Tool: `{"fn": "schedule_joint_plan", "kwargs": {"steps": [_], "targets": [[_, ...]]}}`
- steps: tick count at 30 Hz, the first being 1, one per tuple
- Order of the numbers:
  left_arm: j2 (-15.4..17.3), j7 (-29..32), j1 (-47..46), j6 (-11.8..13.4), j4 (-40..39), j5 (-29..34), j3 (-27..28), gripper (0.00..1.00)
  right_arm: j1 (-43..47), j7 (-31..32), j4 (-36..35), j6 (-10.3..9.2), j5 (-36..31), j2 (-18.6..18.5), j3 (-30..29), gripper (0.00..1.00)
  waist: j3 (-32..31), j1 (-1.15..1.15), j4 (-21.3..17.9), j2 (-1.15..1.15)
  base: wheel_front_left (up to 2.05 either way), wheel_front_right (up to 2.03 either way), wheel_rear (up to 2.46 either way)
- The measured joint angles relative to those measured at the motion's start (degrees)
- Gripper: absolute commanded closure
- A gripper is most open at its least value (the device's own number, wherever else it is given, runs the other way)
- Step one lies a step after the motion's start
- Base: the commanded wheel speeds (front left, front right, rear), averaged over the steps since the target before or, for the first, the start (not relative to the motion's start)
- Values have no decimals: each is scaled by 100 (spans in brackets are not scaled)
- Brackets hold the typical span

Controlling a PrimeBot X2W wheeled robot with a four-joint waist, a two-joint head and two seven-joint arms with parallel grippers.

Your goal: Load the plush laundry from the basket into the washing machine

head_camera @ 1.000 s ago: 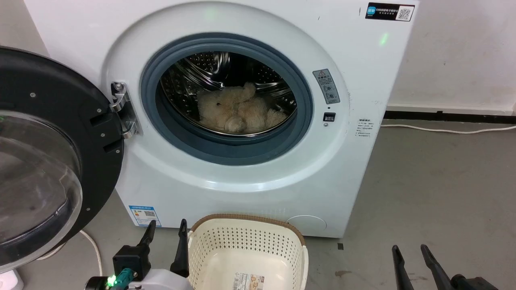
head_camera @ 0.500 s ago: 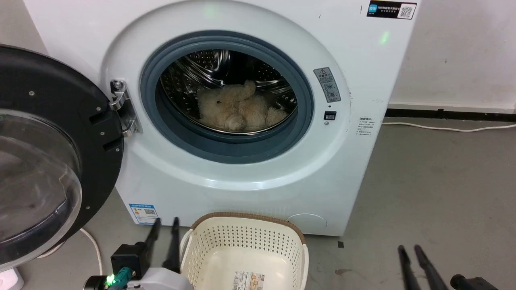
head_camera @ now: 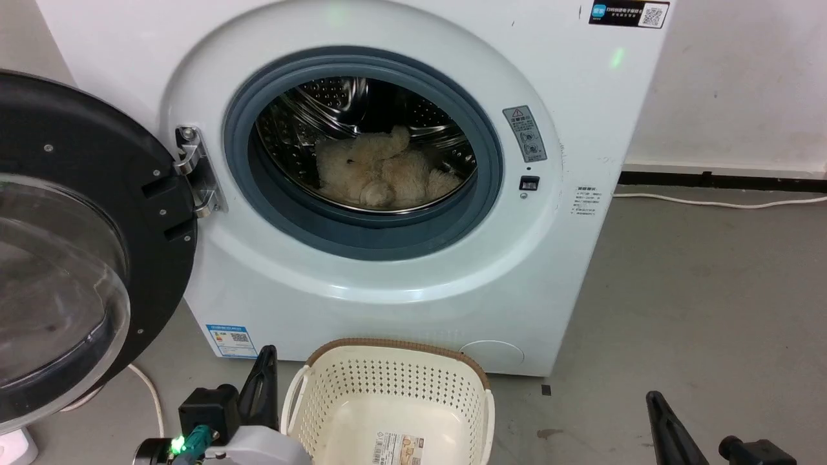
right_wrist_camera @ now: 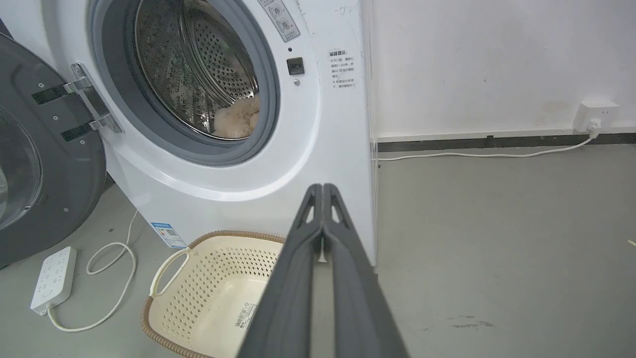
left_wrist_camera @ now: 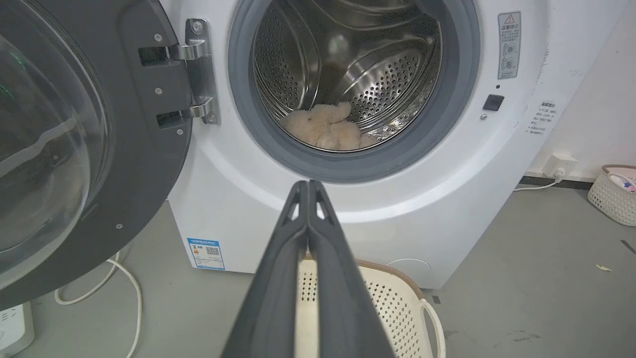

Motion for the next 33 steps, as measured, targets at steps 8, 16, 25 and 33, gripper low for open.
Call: {"fn": "schedule_joint_plan", "kwargs": {"steps": [8,16,25,33], "targets": [[-42,65,0,-74,-60,104,101,100,-35,81,-58,0,-85,0,0,100,22,0,-2,0,0,0,0],[-82,140,0,-127,-119,231,179,100,-87,179,-107,0,-152,0,-1,100,43,0,-5,0,0,0,0],[-143,202,0,-194,-202,385,292,100,-112,288,-166,0,-247,0,-1,100,68,0,-7,0,0,0,0],[-212,278,0,-247,-265,489,368,100,-206,379,-222,0,-337,0,-2,100,90,0,-9,0,0,0,0]]}}
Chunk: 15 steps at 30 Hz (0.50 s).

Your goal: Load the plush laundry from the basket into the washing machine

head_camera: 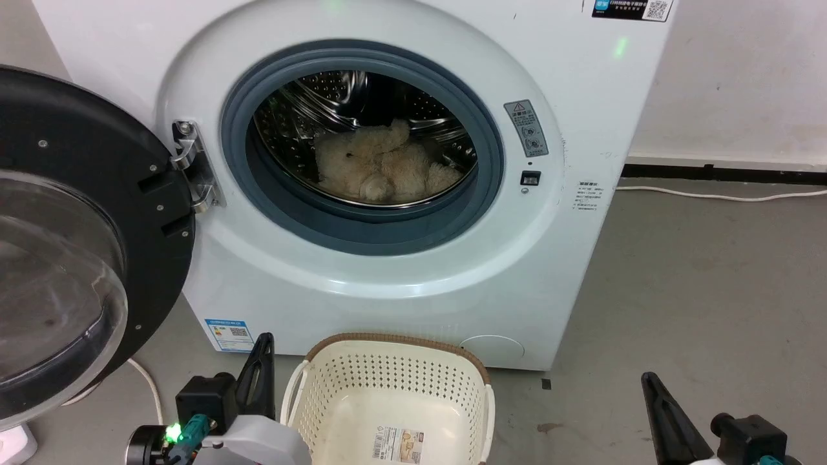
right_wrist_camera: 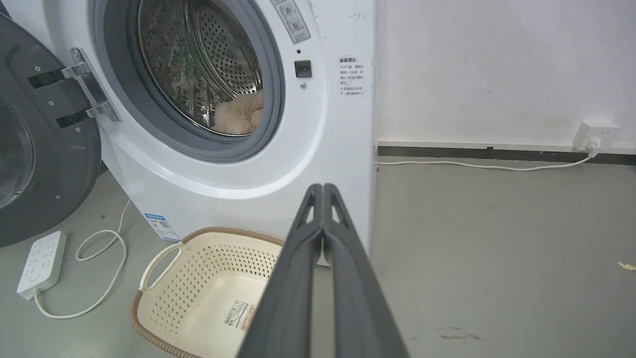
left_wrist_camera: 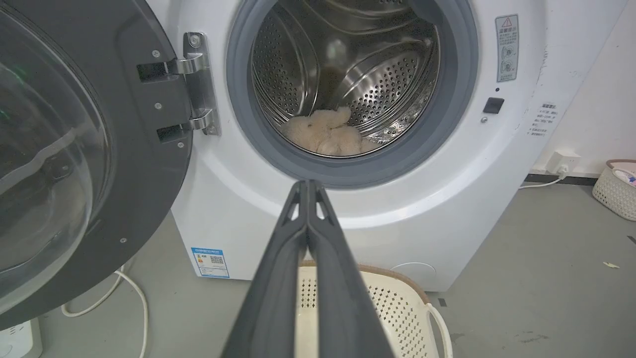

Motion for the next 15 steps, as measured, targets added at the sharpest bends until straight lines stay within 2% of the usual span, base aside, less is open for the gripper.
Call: {"fn": "schedule_joint_plan", "kwargs": {"steps": [15], "targets": [[-76,122,0,-110,-124,234,166,100,-109,182,-109,0,-114,0,-3,100,41,0,-4,0,0,0,0]]}}
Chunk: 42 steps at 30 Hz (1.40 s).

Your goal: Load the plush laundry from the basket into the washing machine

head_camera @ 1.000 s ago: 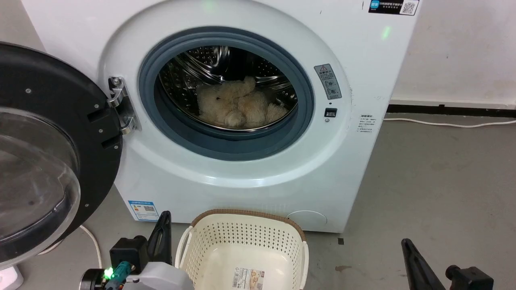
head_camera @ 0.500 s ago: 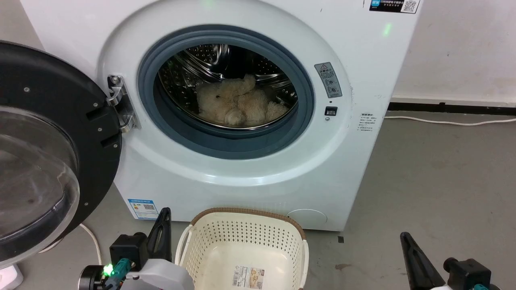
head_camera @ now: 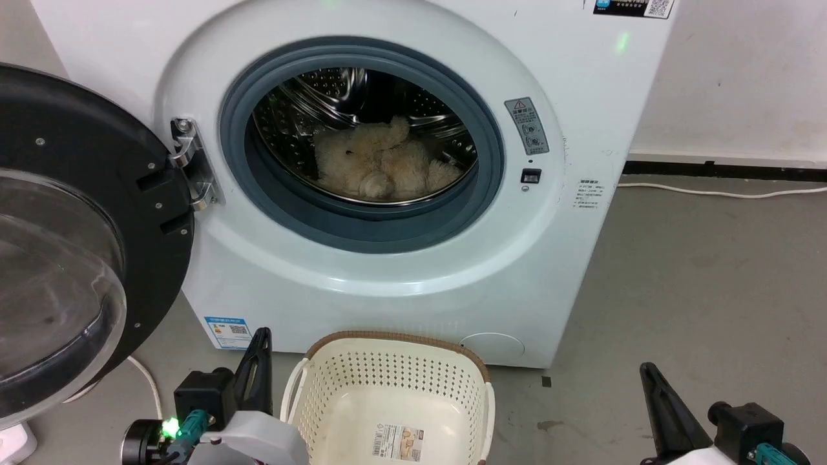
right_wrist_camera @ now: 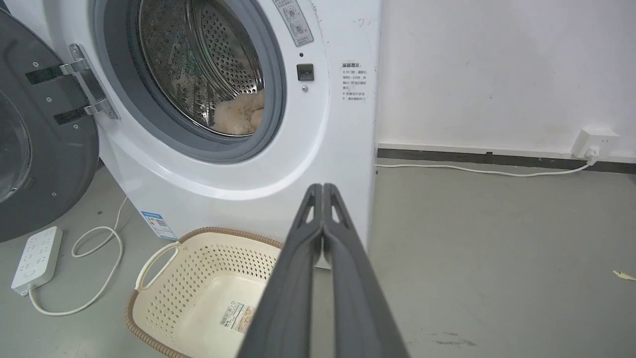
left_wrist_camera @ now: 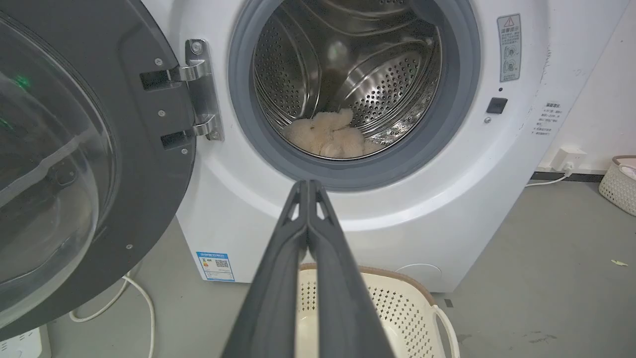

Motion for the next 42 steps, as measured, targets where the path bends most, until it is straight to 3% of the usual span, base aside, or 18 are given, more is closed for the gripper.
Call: {"fn": "schedule_joint_plan", "kwargs": {"steps": [42], "targets": [[-301,401,1,-343,-353,652,505,100,-272,515,-298,0,-443,0,-3,100,120,0,-12,0,0,0,0]]}}
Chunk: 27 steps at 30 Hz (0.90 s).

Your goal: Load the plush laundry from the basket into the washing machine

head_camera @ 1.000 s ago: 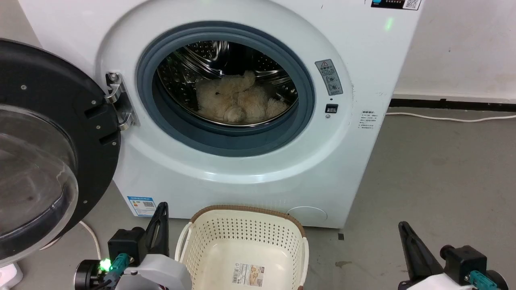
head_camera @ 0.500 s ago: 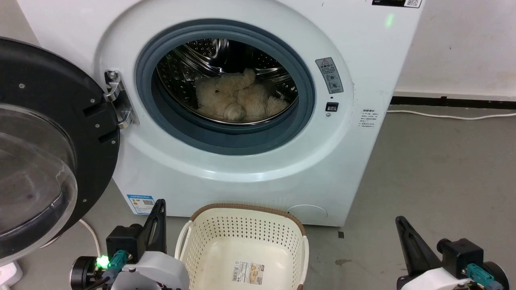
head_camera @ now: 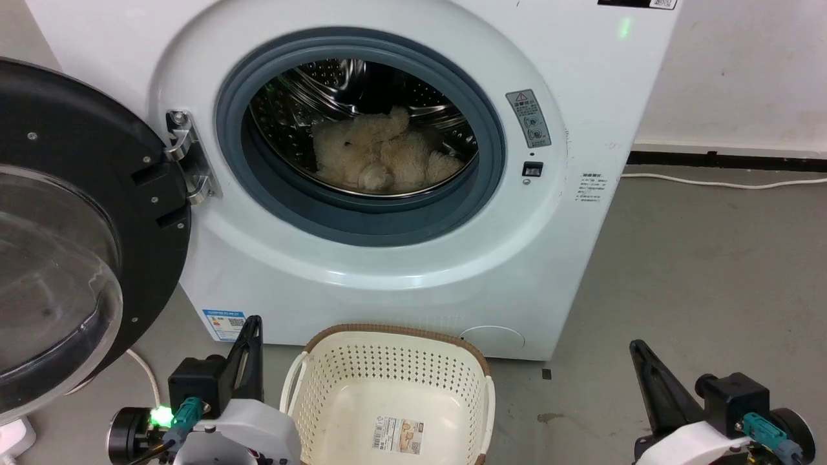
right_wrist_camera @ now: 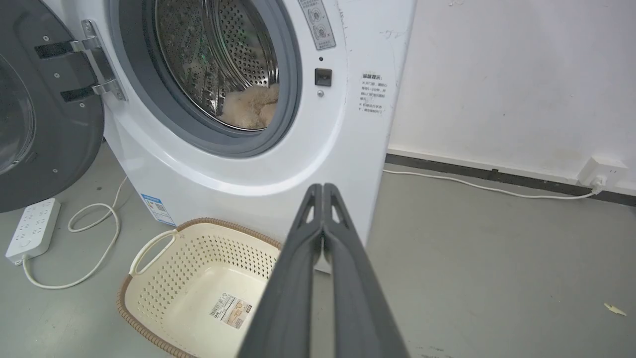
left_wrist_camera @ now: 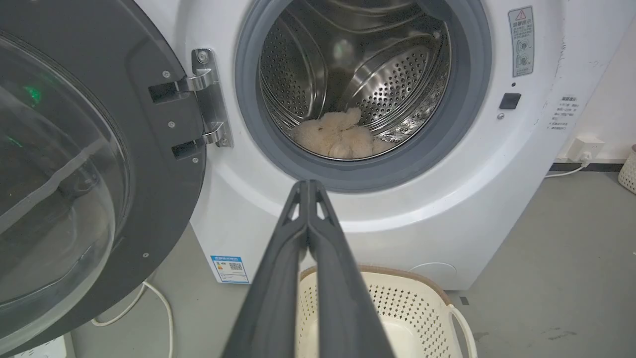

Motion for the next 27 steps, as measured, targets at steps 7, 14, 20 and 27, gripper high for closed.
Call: {"fn": "schedule_joint_plan", "kwargs": {"steps": [7,14,20,27], "targets": [[-29,51,1,-51,-54,104,71,100,-92,64,-53,0,-60,0,-2,100,19,0,-2,0,0,0,0],[-74,107,2,-100,-112,197,167,100,-114,163,-93,0,-140,0,-2,100,38,0,-4,0,0,0,0],[-148,168,4,-149,-168,307,225,100,-172,242,-137,0,-193,0,-3,100,57,0,-6,0,0,0,0],[-157,202,6,-152,-187,335,267,100,-199,261,-167,0,-205,0,-3,100,61,0,-6,0,0,0,0]]}}
